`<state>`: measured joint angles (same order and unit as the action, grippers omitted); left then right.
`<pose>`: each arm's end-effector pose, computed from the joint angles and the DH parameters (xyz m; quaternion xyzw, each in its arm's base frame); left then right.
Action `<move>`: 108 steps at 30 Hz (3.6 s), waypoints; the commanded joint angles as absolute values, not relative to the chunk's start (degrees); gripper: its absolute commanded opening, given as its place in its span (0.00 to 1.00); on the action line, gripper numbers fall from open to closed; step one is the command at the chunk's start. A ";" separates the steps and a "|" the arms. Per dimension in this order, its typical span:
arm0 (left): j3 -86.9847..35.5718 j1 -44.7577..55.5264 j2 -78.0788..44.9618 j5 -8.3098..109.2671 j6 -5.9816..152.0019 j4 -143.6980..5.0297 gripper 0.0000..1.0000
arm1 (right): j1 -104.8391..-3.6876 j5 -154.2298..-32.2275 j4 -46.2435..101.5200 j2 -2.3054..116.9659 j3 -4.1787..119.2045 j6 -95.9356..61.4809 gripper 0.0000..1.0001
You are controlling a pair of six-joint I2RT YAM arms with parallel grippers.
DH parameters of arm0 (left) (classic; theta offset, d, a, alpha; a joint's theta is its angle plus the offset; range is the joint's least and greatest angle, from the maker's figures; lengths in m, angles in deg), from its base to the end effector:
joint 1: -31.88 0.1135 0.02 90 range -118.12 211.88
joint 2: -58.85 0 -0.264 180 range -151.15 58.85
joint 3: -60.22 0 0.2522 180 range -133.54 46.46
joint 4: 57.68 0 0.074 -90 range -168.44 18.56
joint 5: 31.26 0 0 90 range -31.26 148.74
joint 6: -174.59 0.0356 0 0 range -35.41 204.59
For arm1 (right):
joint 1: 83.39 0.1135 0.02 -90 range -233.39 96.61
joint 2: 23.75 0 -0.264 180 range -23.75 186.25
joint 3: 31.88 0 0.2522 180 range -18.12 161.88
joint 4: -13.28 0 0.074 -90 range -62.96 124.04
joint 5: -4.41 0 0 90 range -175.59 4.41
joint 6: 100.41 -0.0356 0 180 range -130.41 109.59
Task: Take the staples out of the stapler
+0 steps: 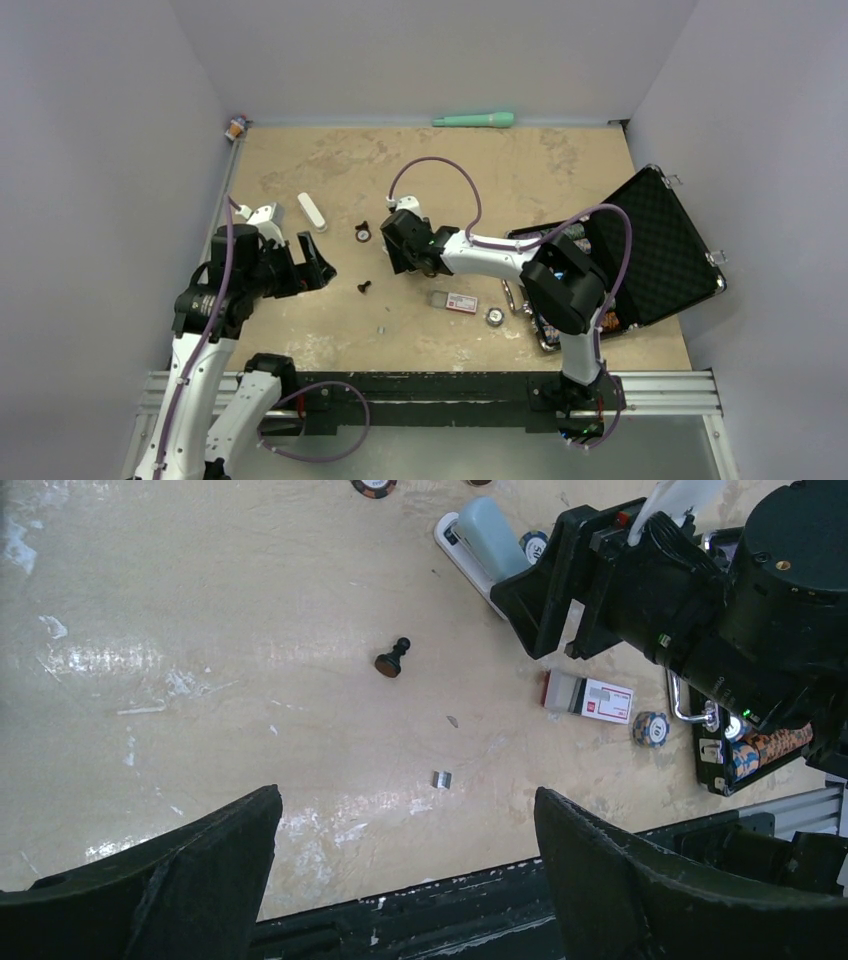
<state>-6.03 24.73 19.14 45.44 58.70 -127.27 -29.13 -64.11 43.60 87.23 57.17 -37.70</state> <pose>0.1200 -0.0233 0.3207 -0.1028 0.9064 -0.2143 0.3491 0.2524 0.3285 0.1811 -0.1582 0.9181 0.0740 0.3559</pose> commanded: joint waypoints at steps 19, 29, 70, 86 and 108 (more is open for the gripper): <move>-6.01 24.82 17.91 45.67 59.54 -126.50 1.00 | -29.21 -66.94 41.57 90.77 61.05 -32.79 0.46; -6.02 24.85 17.80 45.69 59.55 -126.46 1.00 | -29.16 -67.77 40.79 90.95 61.13 -32.17 0.33; -0.80 24.94 31.57 34.10 56.32 -115.09 1.00 | -28.90 -102.10 21.57 48.96 36.05 -44.72 0.00; 3.52 24.91 35.81 8.60 40.35 -89.44 1.00 | -28.93 -111.48 9.61 41.67 31.33 -51.19 0.00; 9.46 24.84 32.20 4.14 25.71 -59.95 0.92 | -26.76 -117.46 2.80 42.78 37.07 -55.90 0.00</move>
<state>8.70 24.73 33.44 4.98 28.52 -67.16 -27.40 -115.80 7.89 42.20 33.28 -55.01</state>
